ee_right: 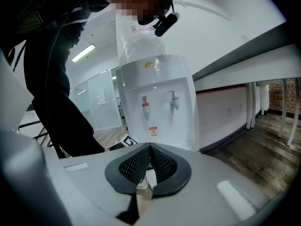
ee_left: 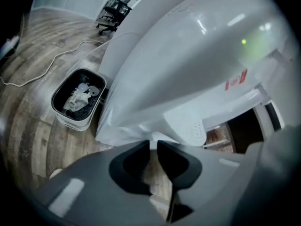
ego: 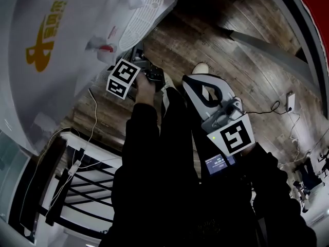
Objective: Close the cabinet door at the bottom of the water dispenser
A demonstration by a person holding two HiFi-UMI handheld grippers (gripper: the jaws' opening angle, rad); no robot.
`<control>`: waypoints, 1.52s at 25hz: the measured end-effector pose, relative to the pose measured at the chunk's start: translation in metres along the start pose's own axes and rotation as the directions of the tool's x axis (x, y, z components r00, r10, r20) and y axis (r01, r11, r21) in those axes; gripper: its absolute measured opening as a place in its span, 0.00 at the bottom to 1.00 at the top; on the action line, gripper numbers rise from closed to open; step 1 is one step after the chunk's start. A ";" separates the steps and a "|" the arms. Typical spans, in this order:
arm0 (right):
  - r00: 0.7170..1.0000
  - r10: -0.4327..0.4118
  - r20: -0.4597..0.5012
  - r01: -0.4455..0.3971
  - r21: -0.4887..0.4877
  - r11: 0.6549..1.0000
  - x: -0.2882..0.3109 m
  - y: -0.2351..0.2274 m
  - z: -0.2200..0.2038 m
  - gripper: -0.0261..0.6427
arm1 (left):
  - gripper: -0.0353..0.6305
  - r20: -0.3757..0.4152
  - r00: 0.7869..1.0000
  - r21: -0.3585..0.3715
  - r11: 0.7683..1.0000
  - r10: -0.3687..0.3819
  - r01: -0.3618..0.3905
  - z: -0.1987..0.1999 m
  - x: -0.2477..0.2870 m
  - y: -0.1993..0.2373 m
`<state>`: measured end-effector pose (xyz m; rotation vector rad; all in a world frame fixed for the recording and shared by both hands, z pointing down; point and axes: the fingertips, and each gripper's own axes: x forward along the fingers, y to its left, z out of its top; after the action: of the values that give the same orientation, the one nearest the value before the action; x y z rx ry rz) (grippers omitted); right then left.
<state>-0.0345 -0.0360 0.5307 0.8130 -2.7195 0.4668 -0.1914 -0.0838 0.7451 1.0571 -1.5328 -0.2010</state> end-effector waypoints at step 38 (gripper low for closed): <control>0.923 -0.384 0.034 0.384 -0.019 0.923 -0.059 -0.056 0.082 0.04 | 0.06 -0.130 0.945 0.792 0.542 -0.298 0.280 -0.034 -0.137 -0.142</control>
<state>0.0321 -0.0829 0.4490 1.3179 -2.4930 0.3319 -0.1076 -0.0549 0.5657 2.0571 -1.4597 0.3136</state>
